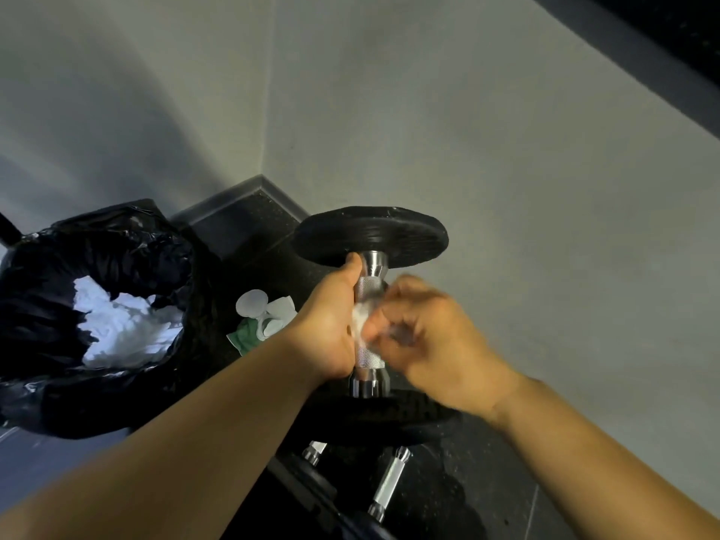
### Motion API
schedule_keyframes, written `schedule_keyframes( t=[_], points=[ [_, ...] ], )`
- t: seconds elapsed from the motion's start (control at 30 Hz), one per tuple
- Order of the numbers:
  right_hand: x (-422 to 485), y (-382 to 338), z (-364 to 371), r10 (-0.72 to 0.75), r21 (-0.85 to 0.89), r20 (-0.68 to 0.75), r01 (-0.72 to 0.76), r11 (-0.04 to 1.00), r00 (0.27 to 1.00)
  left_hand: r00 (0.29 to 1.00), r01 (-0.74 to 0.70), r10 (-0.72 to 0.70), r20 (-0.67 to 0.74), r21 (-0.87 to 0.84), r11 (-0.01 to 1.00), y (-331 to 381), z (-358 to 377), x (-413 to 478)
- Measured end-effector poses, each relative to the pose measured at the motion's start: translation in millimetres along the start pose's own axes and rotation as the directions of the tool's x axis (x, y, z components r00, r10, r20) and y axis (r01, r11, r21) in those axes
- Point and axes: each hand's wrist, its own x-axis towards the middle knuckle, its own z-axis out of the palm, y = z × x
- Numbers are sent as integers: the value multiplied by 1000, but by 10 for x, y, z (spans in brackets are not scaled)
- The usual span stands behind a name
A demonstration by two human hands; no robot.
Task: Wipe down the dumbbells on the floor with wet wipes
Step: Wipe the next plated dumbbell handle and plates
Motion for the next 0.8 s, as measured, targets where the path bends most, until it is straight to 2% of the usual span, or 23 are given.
schedule_keyframes(
  t=[0.07,0.17,0.3,0.37,0.47,0.53,0.6,0.7,0.77,0.8],
  points=[
    [-145,-12,22,55,95,115,-66,993,992,999,-1,2,-47,33,999,26,14,9],
    [-112,-24,1,88,143,128,-106,984,988,999,4,-3,-49,32,999,20,14,-5],
    [228,10,-72,129,221,-30,-119,968,991,1000,4,-4,-5,18,1000,16,22,-39],
    [372,46,-68,145,233,-132,-112,966,980,999,-31,31,-20,15,999,23,25,-41],
    [380,55,-7,130,200,-205,-89,976,970,998,-55,57,27,-62,997,47,40,-59],
    [234,55,37,68,141,-144,-47,989,987,999,-44,46,22,-74,996,56,47,-85],
    [63,36,71,15,93,6,-15,996,1000,996,-74,74,-52,-3,997,67,-10,-57],
    [-74,34,64,113,101,169,-131,986,979,995,-60,70,-76,120,991,90,-58,-57],
    [-74,17,19,187,227,109,-207,952,976,1000,-12,15,-23,119,993,90,-41,-78],
    [-50,13,-19,239,335,9,-228,914,971,1000,2,-3,5,101,995,91,-40,-81]
  ],
)
